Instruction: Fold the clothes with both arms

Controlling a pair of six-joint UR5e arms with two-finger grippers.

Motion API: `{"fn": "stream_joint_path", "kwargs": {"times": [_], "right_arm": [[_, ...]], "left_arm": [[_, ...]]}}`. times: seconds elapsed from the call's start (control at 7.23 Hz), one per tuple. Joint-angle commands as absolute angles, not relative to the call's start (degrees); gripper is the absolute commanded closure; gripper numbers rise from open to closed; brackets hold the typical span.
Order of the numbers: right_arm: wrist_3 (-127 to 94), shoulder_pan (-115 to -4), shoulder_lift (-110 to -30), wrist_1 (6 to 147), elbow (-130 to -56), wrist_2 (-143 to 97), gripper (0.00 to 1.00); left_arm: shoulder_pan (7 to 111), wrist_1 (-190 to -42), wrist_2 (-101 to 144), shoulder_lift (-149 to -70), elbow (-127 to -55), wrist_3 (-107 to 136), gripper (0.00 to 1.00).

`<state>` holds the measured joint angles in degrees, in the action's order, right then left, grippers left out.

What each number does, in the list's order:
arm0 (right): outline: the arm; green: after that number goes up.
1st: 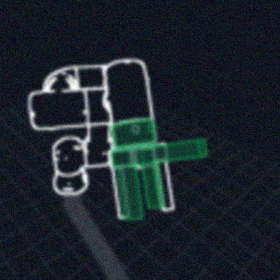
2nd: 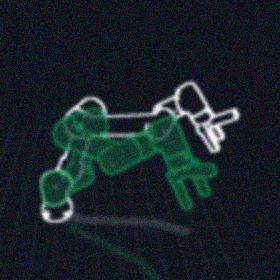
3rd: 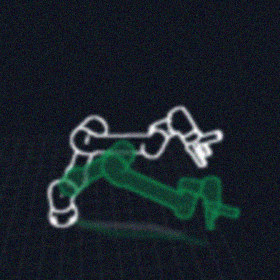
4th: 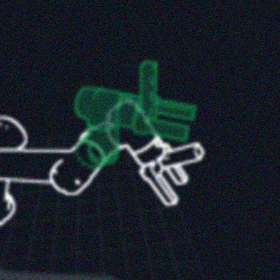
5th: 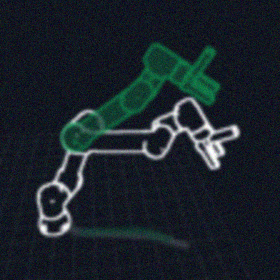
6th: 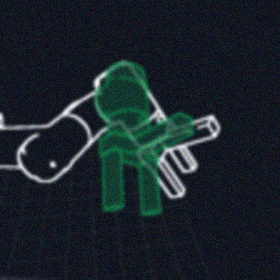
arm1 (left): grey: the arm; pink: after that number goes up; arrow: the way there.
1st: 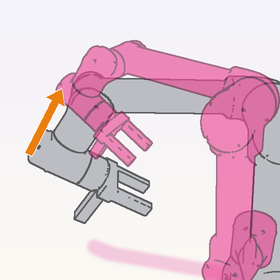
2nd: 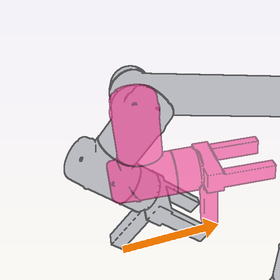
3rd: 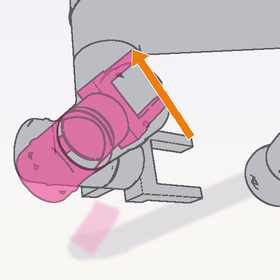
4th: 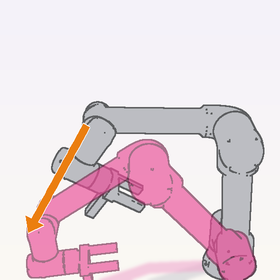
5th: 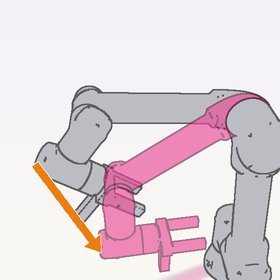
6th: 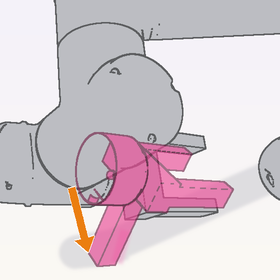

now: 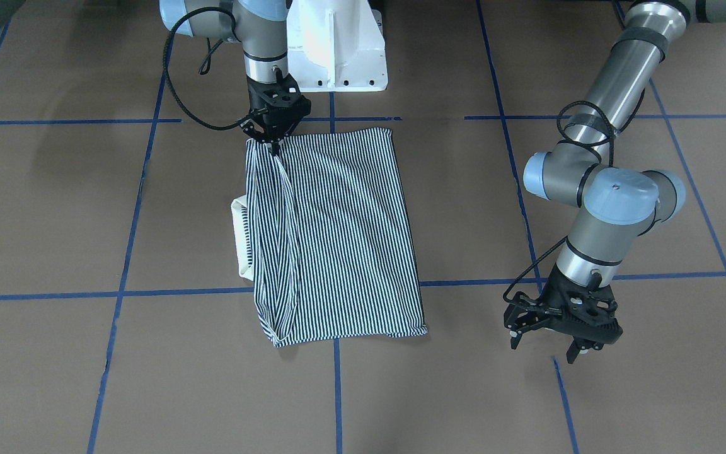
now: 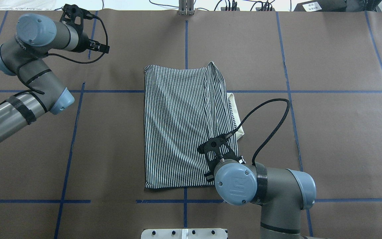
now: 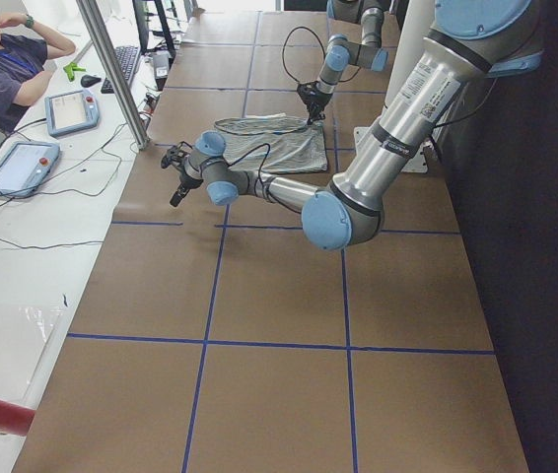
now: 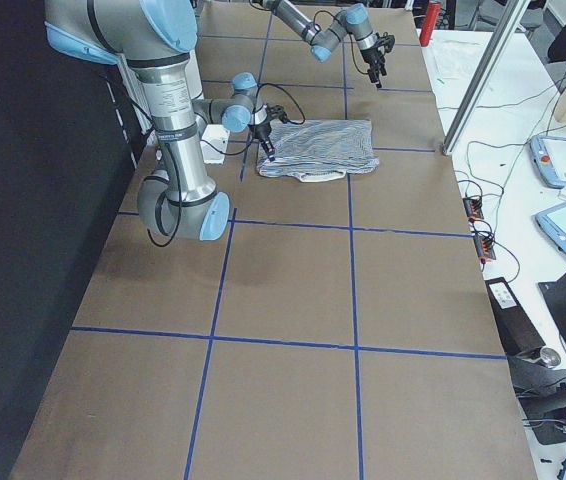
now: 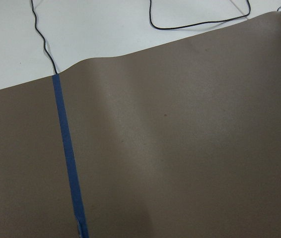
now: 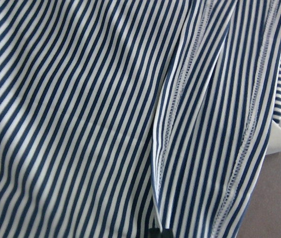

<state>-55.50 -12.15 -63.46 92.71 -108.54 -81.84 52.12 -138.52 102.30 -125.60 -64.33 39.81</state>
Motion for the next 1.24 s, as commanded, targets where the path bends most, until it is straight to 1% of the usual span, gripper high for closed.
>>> {"fn": "stream_joint_path", "kwargs": {"times": [0.0, 0.28, 0.41, 0.55, 0.69, 0.83, 0.97, 1.11], "right_arm": [[-56.1, -12.8, -63.9, 92.5, -109.5, -81.7, 1.0], [-59.2, -12.8, -70.5, 92.5, -114.3, -81.5, 1.0], [-64.2, -12.6, -72.6, 92.1, -114.7, -81.1, 1.0], [-69.1, -11.3, -72.9, 92.1, -114.7, -80.2, 1.0], [-69.9, -10.9, -72.5, 92.0, -114.6, -79.7, 0.94], [-70.2, -10.6, -72.0, 91.9, -114.5, -79.6, 0.01], [-70.7, -10.7, -71.6, 91.7, -115.3, -80.0, 0.0], [-70.6, -13.1, -71.6, 91.5, -117.7, -80.5, 0.0]], "left_arm": [[52.1, -138.5, 102.3, -125.6, -64.3, 39.8, 0.0], [51.9, -138.5, 102.3, -125.7, -64.3, 39.8, 0.0], [51.9, -138.5, 102.3, -125.7, -64.3, 39.9, 0.0], [51.9, -138.5, 102.3, -125.7, -64.3, 39.8, 0.0], [51.9, -138.5, 102.3, -125.7, -64.3, 39.8, 0.0], [51.9, -138.5, 102.3, -125.7, -64.3, 39.8, 0.0], [51.8, -138.5, 102.3, -125.7, -64.4, 39.9, 0.0], [51.4, -138.5, 102.3, -125.7, -65.1, 40.5, 0.0]]}}
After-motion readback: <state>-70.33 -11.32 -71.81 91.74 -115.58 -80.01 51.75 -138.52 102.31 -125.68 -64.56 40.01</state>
